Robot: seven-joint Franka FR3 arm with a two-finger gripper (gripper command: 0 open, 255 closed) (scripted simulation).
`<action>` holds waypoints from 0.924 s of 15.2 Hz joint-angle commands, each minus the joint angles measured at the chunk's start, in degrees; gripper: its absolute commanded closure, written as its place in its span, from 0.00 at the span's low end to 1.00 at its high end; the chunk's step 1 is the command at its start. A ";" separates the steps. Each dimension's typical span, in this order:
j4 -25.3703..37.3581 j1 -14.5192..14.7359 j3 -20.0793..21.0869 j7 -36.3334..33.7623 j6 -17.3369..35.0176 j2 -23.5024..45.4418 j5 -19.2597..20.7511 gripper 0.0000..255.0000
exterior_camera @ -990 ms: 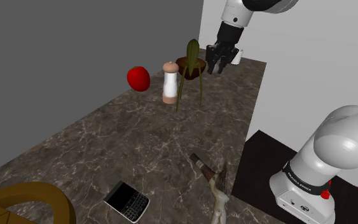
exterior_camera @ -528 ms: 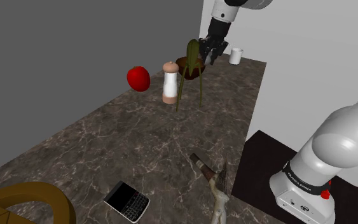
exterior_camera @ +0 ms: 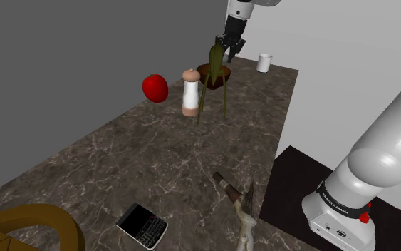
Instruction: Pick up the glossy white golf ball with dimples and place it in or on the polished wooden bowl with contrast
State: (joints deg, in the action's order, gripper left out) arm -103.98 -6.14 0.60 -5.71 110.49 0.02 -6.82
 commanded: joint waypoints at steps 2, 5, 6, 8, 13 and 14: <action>8.66 -0.79 -0.72 1.36 -1.84 6.98 -0.09 1.00; 18.40 -1.75 -1.31 2.62 -4.59 14.14 -0.33 1.00; 22.05 -2.09 -1.47 2.99 -5.73 16.70 -0.42 1.00; 28.27 -2.73 -1.68 3.64 -7.28 21.46 -0.61 1.00; 23.98 -2.67 -1.65 4.08 -3.31 21.16 -0.73 1.00; 23.20 -2.66 -1.65 4.17 -2.54 21.15 -0.75 1.00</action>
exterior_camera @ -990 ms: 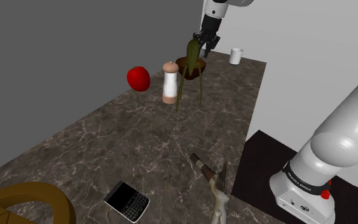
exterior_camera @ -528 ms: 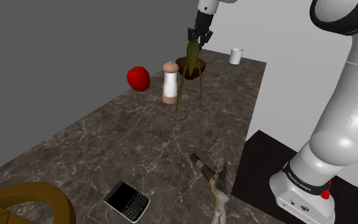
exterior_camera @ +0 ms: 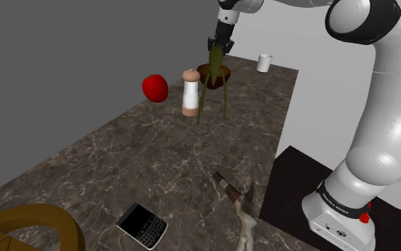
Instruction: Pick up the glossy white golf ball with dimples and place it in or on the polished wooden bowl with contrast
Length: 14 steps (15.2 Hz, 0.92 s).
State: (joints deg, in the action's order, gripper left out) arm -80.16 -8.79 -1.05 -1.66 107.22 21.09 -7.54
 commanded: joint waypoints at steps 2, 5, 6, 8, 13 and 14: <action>-2.12 0.01 0.02 0.29 2.25 0.11 -0.09 1.00; -4.21 0.04 0.04 0.56 4.47 0.26 -0.19 1.00; -4.87 0.05 0.05 0.65 5.20 0.33 -0.23 1.00; -5.20 0.06 0.05 0.69 5.57 0.37 -0.25 1.00; -5.19 0.06 0.05 0.69 5.57 0.38 -0.25 1.00; -5.19 0.06 0.05 0.69 5.57 0.38 -0.25 1.00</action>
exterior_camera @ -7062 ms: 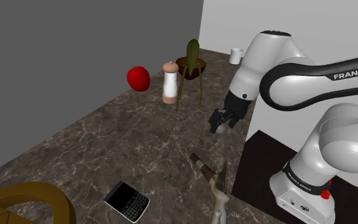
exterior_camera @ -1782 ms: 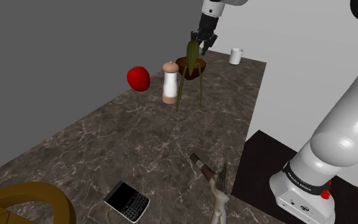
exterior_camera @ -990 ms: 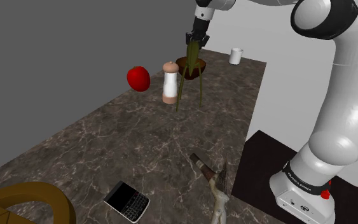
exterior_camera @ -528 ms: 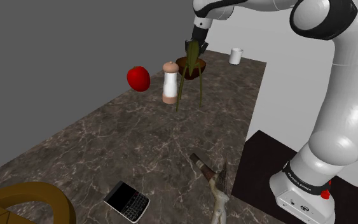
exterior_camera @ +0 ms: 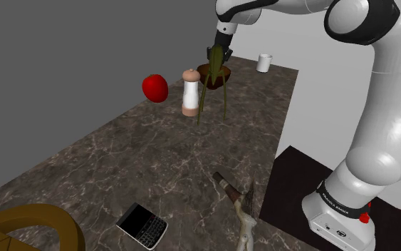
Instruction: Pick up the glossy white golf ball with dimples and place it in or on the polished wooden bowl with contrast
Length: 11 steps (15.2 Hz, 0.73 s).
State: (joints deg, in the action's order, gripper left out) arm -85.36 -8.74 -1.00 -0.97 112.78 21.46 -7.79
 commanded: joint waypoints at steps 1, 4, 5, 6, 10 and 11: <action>0.00 0.00 0.00 0.00 0.01 0.00 0.00 1.00; 0.00 0.00 0.00 0.00 0.01 0.00 0.00 0.00; 0.00 0.00 0.00 0.00 0.01 0.00 0.00 0.00; 0.00 0.00 0.00 0.00 0.01 0.00 0.00 0.00; 3.94 -0.36 -0.18 -0.17 -5.14 -1.19 0.15 0.00; 5.15 -0.46 -0.22 -0.22 -6.55 -1.39 0.18 0.00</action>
